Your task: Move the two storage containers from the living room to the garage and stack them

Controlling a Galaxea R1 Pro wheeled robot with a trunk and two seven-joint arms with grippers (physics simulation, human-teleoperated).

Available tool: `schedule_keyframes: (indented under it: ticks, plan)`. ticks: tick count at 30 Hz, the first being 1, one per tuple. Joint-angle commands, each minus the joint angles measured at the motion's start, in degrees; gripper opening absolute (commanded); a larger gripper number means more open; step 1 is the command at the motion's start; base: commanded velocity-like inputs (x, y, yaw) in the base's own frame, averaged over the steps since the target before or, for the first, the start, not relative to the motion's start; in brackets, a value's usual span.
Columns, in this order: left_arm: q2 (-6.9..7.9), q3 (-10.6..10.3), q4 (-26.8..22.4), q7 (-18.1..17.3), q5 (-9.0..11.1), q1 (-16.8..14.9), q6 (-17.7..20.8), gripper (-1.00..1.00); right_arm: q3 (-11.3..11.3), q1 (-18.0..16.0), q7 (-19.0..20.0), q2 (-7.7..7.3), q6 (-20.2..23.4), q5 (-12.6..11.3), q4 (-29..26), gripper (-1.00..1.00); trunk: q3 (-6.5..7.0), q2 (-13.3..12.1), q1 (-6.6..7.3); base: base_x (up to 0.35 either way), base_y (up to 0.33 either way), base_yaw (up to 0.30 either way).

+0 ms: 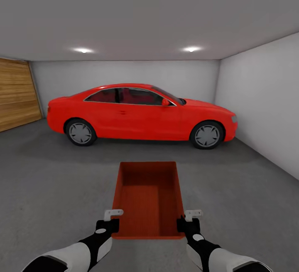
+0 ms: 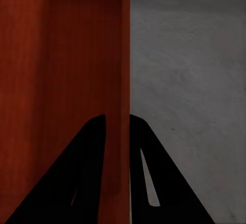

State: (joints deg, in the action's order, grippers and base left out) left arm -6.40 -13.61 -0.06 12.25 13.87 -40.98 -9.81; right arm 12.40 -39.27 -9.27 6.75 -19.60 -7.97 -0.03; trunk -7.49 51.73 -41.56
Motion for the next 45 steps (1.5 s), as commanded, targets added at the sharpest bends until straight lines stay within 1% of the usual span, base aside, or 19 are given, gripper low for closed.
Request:
schedule_keyframes:
  ticks: [1, 9, 13, 28, 45]
  plan:
    - [1.39, 2.6, -0.2, 0.3, -0.8, -0.1, -3.3, -1.00, -2.6, 0.0, 0.1, -0.17, 0.0, 0.0, 0.1, -1.00, -0.09, 0.1, -0.04, 0.321, 0.000, 0.000]
    - [1.39, 2.5, -0.2, 0.3, -0.8, -0.1, -3.3, -1.00, -2.6, 0.0, 0.2, -0.16, 0.0, 0.0, 0.1, -1.00, -0.09, 0.1, -0.04, 0.321, 0.000, -0.018]
    - [1.39, 2.5, -0.2, 0.3, -0.8, -0.1, -3.3, -1.00, -2.6, 0.0, 0.2, -0.23, 0.0, 0.0, 0.1, -1.00, -0.09, 0.1, -0.04, 0.321, 0.000, -0.169]
    - [1.39, 2.5, -0.2, 0.3, -0.9, -0.1, -3.3, -1.00, -2.6, 0.0, 0.2, -0.25, 0.0, 0.0, 0.1, -1.00, -0.09, 0.1, -0.04, 0.321, 0.005, -0.276]
    - [1.39, 2.5, -0.2, 0.3, -1.0, -0.1, -3.1, -1.00, -2.6, 0.0, 0.2, -0.25, 0.0, 0.0, 0.1, -1.00, -0.09, 0.1, -0.04, 0.318, 0.155, -0.280]
